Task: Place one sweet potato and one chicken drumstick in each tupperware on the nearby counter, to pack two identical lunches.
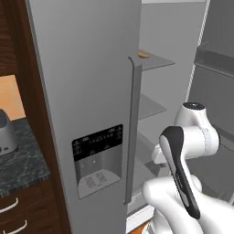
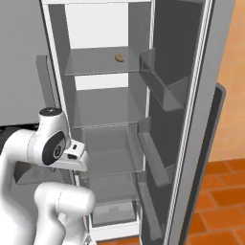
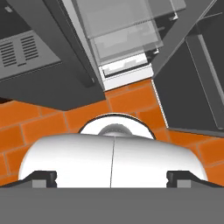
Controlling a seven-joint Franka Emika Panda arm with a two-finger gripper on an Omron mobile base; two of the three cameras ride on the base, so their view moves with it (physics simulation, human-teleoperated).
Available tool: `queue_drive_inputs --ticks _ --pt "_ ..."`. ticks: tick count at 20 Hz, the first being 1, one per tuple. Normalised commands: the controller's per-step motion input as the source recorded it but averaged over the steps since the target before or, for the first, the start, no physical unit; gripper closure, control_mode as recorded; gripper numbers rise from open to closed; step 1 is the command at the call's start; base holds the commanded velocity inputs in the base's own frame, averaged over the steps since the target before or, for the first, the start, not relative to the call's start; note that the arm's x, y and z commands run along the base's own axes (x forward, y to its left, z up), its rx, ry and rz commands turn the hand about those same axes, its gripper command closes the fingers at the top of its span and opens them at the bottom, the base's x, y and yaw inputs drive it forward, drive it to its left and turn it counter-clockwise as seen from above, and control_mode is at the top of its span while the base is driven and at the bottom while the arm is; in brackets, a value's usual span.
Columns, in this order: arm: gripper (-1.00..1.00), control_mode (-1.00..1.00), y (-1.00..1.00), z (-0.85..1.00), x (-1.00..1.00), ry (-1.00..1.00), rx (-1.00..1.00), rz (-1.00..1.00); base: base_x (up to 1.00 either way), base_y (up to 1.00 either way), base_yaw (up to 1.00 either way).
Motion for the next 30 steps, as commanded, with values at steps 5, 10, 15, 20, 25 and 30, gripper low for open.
queue_drive_inputs --ticks 5,10,15,20,25,30 --pt "-1.0 1.0 0.0 0.0 0.0 0.0 0.0 0.0 0.45 -0.18 0.17" --pt "-1.0 1.0 0.0 0.0 0.0 0.0 0.0 0.0 0.34 -0.26 0.11" --pt "-1.0 1.0 0.0 0.0 0.0 0.0 0.0 0.0 0.27 -0.37 0.04" --pt "-1.0 1.0 0.0 0.0 0.0 0.0 0.0 0.0 0.08 -0.13 0.0" --pt "-1.0 1.0 0.0 0.0 0.0 0.0 0.0 0.0 0.0 0.0 0.0" --pt "-1.0 -1.0 -0.01 0.45 0.01 -0.39 -0.02 0.03 0.0 0.0 0.0"
